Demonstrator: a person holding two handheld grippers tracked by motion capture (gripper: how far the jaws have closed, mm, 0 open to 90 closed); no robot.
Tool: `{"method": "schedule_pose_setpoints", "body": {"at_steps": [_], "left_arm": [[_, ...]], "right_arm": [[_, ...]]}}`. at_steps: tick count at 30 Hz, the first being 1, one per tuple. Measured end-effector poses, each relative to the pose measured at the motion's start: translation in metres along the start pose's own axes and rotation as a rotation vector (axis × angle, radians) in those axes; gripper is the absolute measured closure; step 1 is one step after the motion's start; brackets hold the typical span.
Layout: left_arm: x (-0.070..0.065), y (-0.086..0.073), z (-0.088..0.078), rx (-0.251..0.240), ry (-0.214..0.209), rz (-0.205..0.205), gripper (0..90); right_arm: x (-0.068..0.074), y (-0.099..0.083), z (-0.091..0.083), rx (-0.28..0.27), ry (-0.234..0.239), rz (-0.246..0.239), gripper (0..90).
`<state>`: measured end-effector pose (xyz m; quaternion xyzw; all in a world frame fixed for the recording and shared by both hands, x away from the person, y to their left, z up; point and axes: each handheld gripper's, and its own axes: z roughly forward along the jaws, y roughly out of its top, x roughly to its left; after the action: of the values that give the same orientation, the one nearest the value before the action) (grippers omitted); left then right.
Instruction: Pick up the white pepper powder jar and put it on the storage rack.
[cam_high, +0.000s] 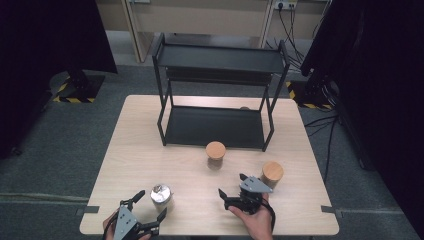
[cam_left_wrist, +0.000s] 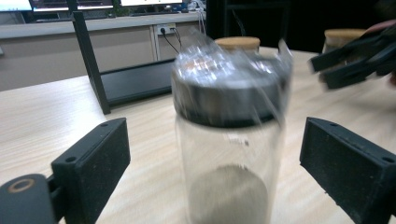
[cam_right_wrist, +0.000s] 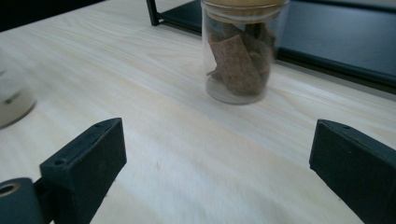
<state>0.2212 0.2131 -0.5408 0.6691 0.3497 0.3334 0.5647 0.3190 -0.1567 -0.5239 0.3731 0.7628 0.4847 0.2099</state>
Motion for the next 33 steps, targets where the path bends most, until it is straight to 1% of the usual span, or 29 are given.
{"method": "schedule_pose_setpoints", "body": {"at_steps": [1, 2, 4, 5, 7, 8, 10, 13, 20, 21, 24, 26, 33], "left_arm": [[-0.001, 0.000, -0.002, -0.006, 0.002, -0.004, 8.2], [-0.002, 0.002, -0.005, -0.024, 0.016, 0.006, 9.3], [-0.002, 0.011, -0.010, -0.069, 0.034, 0.020, 11.1], [-0.002, 0.015, -0.013, -0.081, 0.027, 0.011, 11.0], [-0.002, 0.015, -0.014, -0.079, 0.024, 0.011, 9.8], [-0.003, 0.011, -0.014, -0.074, 0.019, 0.011, 10.1], [-0.003, 0.008, -0.011, -0.060, 0.008, 0.008, 9.7], [-0.004, 0.010, -0.009, -0.063, -0.004, 0.002, 9.7], [-0.003, 0.013, -0.002, -0.058, -0.004, -0.002, 10.5], [-0.002, 0.013, 0.000, -0.061, -0.005, -0.005, 10.8], [-0.002, 0.015, 0.004, -0.066, -0.010, 0.005, 13.1], [-0.002, 0.017, 0.009, -0.063, -0.020, 0.010, 13.9], [-0.002, 0.019, 0.016, -0.059, -0.033, 0.021, 18.8]], "right_arm": [[-0.001, -0.003, -0.006, -0.016, -0.001, 0.001, 4.4], [-0.002, -0.006, -0.011, -0.032, 0.002, 0.005, 4.7], [-0.004, -0.008, -0.016, -0.044, 0.003, 0.014, 4.7], [-0.004, -0.009, -0.018, -0.048, -0.003, 0.007, 5.0], [-0.005, -0.010, -0.020, -0.057, -0.004, 0.003, 5.7], [-0.005, -0.010, -0.020, -0.058, -0.008, 0.008, 5.7], [-0.005, -0.010, -0.020, -0.053, -0.009, 0.012, 5.7], [-0.005, -0.010, -0.020, -0.053, -0.015, 0.005, 6.1], [-0.003, -0.010, -0.020, -0.056, -0.019, -0.006, 6.1], [-0.003, -0.010, -0.020, -0.055, -0.019, -0.009, 6.1], [-0.003, -0.010, -0.020, -0.053, -0.019, -0.010, 6.1], [-0.003, -0.010, -0.020, -0.049, -0.019, -0.007, 6.1], [-0.003, -0.010, -0.020, -0.048, -0.018, -0.005, 6.0]]}}
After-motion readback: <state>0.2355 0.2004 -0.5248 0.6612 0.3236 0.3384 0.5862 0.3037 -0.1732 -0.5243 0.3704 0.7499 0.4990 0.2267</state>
